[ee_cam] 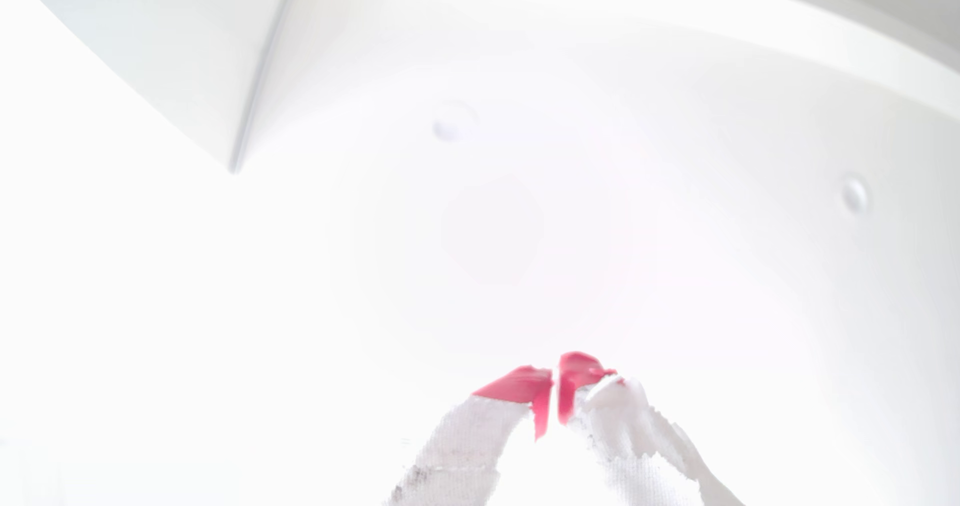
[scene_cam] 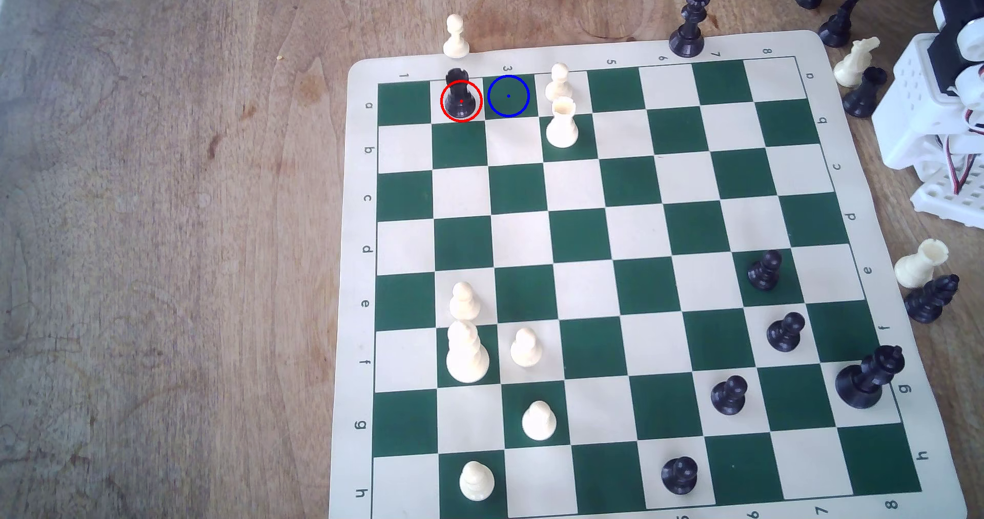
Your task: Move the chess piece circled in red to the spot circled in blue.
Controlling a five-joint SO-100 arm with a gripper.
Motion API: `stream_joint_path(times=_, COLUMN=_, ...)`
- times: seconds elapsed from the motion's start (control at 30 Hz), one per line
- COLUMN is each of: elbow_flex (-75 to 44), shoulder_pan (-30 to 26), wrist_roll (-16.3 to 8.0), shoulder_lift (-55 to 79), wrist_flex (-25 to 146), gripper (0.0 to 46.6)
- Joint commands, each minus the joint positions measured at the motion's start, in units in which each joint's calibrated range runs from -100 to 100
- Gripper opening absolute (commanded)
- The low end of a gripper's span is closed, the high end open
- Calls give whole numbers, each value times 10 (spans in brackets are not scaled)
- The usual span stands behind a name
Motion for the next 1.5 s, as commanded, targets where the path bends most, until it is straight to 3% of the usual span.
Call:
stream_joint_path(times=0.0, elbow_flex=8, shoulder_pan=-6, wrist_roll=1, shoulder_lift=0, wrist_flex=-12, gripper=2)
stream_joint_path(times=0.77, elbow_flex=8, shoulder_pan=-6, wrist_roll=-2, shoulder_lift=0, wrist_flex=4, gripper=2)
stream_joint_path(times=0.9, elbow_flex=9, shoulder_pan=-7, wrist_roll=-3, shoulder_lift=0, wrist_flex=154, gripper=2)
stream_joint_path(times=1.03, elbow_flex=9, shoulder_pan=-9, wrist_roll=3, shoulder_lift=0, wrist_flex=369, gripper=38)
stream_joint_path(times=1.07, elbow_flex=9, shoulder_pan=-26, wrist_roll=19, shoulder_lift=0, wrist_flex=466, gripper=20)
stream_joint_path(times=1.27, elbow_flex=9, shoulder_pan=2, wrist_roll=20, shoulder_lift=0, wrist_flex=783, gripper=2)
stream_joint_path(times=1.47, elbow_flex=-25, shoulder_pan=-2, wrist_roll=7, shoulder_lift=0, wrist_flex=981, gripper=44)
